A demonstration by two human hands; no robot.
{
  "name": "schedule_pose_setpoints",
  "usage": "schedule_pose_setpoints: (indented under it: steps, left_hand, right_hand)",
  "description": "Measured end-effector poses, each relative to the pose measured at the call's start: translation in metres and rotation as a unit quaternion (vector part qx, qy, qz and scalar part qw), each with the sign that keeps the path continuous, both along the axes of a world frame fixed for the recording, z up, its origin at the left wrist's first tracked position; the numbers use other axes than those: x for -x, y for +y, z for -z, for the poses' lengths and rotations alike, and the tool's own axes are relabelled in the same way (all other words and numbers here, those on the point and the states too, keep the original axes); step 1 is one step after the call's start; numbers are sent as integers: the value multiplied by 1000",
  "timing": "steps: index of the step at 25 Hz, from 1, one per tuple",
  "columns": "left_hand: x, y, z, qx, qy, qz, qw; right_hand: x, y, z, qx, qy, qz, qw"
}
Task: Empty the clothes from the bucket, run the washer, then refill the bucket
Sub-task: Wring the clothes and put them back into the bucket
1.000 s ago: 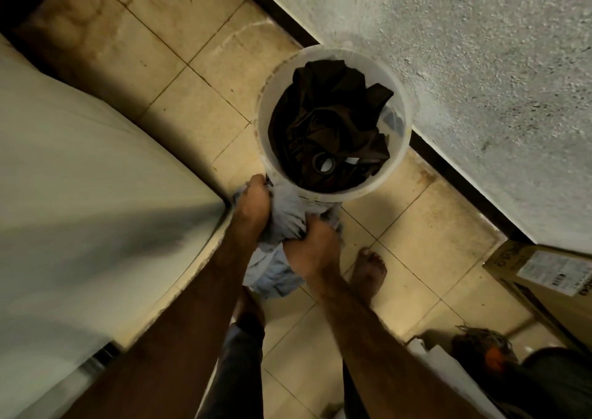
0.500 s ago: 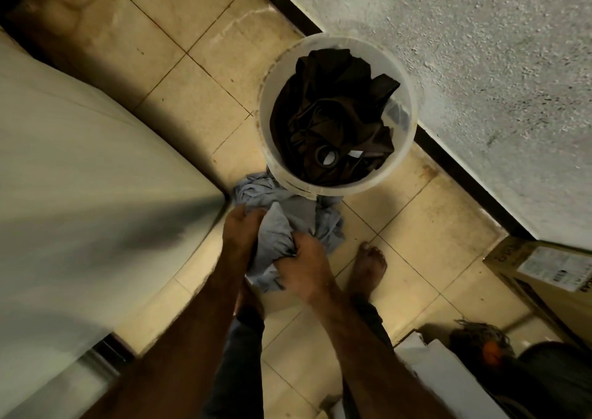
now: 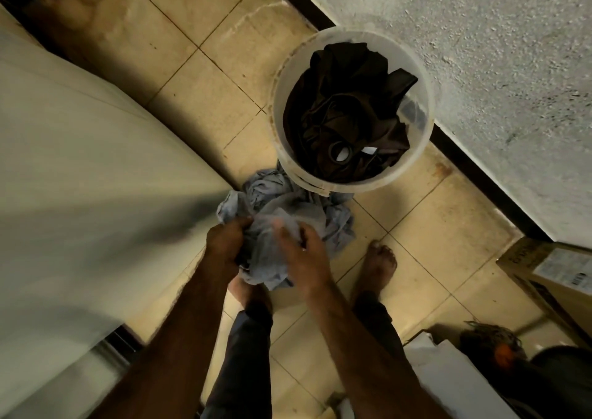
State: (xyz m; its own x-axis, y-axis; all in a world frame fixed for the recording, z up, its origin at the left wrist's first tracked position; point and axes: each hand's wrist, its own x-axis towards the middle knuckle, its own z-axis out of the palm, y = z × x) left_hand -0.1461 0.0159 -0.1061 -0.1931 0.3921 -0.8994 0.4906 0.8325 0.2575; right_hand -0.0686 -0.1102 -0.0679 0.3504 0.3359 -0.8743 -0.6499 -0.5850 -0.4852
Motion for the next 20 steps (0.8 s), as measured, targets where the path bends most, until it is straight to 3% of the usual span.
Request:
schedule_pose_setpoints:
  steps: [3, 6, 10, 12, 14, 17, 20]
  left_hand:
    - [-8, -18, -9, 11, -41, -13, 999]
    - [-16, -36, -31, -13, -55, 46, 997]
    - [-14, -44, -36, -57, -98, 169, 979]
    - [-14, -38, -30, -16, -121, 143, 982]
    - [-10, -32, -14, 33, -91, 100, 990]
    - [-15, -26, 0, 72, -61, 147, 985]
    - [-26, -33, 12, 137, -32, 321, 937]
  right_hand:
    - [10, 1, 1, -18, -4, -39, 999]
    - [1, -7, 8, 2, -115, -122, 986]
    - [-24, -18, 8, -15, -202, -354, 913]
    - [-31, -19, -2, -19, -229, -408, 883]
    - [-29, -21, -9, -28, -252, -405, 878]
    - [-20, -31, -13, -66, -209, -404, 888]
    - [-16, -53, -10, -153, -96, -443, 878]
